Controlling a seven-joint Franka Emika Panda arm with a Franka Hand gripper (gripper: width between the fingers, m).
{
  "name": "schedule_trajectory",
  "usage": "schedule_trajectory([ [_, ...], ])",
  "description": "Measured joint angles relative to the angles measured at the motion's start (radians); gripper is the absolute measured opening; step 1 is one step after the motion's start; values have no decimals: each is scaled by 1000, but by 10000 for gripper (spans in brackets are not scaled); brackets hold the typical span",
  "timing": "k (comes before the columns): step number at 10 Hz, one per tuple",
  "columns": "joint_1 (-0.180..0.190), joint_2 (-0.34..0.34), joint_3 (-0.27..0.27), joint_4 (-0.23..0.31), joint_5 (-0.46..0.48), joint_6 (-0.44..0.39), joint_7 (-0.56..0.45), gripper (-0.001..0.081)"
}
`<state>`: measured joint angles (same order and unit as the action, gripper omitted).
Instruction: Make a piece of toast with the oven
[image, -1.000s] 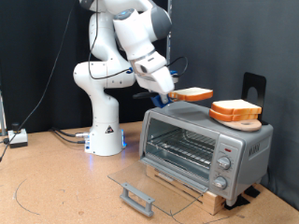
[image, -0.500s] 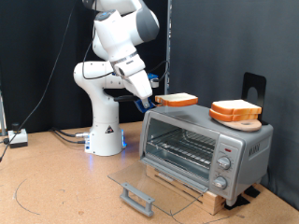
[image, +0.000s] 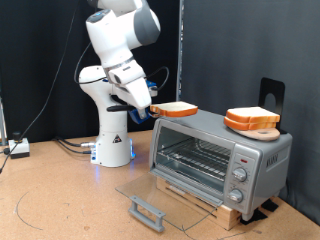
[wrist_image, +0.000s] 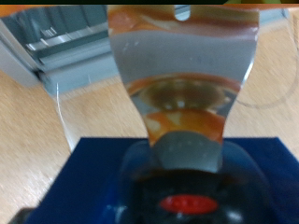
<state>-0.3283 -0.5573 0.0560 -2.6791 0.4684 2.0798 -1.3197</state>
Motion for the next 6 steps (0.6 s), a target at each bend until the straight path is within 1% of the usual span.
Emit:
schedule_trajectory([
  [2,-21,61,-19,31,-27,53,-53,391],
  [5,-43,164,-57,104,-30,60,-86,391],
  [6,-49,198,-71,130,-19,74,-84,391],
])
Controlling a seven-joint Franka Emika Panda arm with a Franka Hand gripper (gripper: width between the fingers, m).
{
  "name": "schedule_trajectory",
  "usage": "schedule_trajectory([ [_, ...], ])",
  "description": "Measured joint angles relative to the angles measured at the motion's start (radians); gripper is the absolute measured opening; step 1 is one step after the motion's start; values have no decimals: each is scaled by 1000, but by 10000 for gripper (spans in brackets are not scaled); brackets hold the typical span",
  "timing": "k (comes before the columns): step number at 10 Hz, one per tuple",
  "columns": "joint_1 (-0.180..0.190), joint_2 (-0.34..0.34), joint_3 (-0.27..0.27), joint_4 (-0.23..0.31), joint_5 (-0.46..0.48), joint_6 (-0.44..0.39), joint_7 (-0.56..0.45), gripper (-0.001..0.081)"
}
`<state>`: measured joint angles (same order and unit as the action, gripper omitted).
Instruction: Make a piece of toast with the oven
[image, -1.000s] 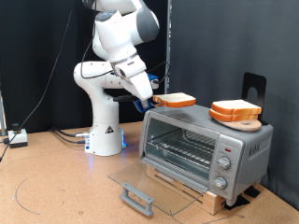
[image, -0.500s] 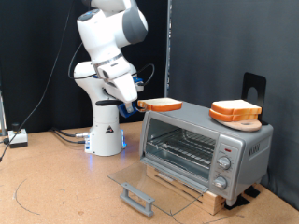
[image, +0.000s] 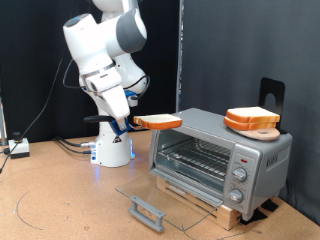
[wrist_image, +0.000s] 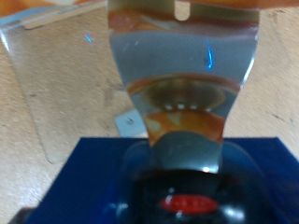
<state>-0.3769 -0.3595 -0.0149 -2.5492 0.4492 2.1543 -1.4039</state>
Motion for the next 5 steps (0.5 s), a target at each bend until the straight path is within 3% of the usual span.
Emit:
schedule_trajectory([
  [2,-4,35,-4,22,9,6,0,391],
  [3,0,36,-1,16,5,14,-56,391],
  [5,5,65,29,-6,-75,78,-125,391],
])
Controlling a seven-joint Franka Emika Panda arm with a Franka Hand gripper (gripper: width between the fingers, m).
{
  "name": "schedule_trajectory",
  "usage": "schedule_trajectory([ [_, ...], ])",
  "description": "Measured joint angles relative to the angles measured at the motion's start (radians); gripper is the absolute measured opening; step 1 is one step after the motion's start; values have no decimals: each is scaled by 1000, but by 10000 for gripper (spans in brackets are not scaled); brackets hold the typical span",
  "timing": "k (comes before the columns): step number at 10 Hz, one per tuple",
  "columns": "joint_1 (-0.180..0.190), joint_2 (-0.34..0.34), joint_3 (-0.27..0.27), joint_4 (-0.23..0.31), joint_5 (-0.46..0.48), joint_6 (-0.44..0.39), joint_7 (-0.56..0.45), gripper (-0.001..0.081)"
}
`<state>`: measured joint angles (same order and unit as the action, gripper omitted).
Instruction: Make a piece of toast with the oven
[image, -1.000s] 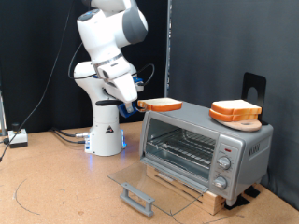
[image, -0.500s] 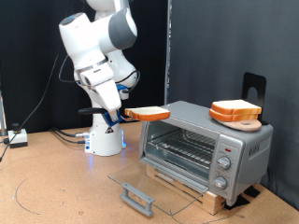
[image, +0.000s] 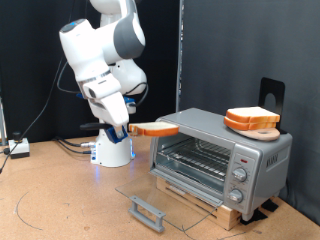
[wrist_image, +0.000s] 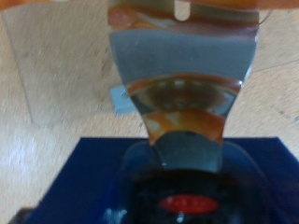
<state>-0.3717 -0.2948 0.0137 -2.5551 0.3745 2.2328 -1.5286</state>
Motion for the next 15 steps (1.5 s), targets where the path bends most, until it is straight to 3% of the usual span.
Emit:
schedule_trajectory([
  [2,2,62,40,-1,-66,57,-2,391],
  [5,9,118,93,4,-106,62,11,391],
  [10,78,88,235,-79,-102,188,124,391],
  [15,174,22,344,-167,-8,242,218,391],
])
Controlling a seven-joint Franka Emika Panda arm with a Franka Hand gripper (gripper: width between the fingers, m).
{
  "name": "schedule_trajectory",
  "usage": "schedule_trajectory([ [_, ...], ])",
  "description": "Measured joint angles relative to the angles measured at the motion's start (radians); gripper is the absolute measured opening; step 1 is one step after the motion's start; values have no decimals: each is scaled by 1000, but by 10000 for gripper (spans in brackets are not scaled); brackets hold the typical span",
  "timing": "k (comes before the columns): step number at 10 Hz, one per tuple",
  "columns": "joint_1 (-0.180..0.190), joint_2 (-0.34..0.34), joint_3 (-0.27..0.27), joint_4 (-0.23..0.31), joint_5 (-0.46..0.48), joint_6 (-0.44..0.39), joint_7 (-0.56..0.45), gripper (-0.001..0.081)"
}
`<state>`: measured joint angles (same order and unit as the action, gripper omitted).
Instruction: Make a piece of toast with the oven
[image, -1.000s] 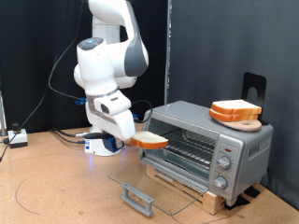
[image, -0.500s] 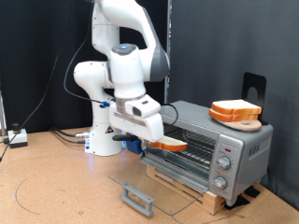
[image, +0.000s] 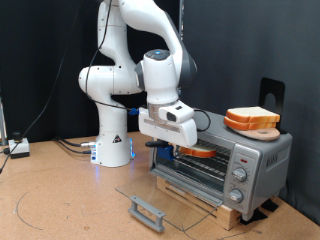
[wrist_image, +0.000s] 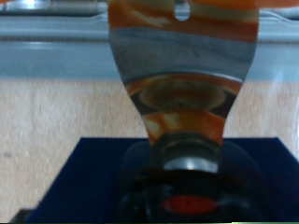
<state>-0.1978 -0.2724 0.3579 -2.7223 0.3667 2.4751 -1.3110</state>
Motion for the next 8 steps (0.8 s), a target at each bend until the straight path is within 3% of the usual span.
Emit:
schedule_trajectory([
  [2,35,-27,48,-35,29,39,44,391],
  [4,42,-33,80,-71,24,130,57,391],
  [6,26,-33,80,-91,-9,188,40,391],
  [8,8,-34,43,-88,-12,187,-24,391],
])
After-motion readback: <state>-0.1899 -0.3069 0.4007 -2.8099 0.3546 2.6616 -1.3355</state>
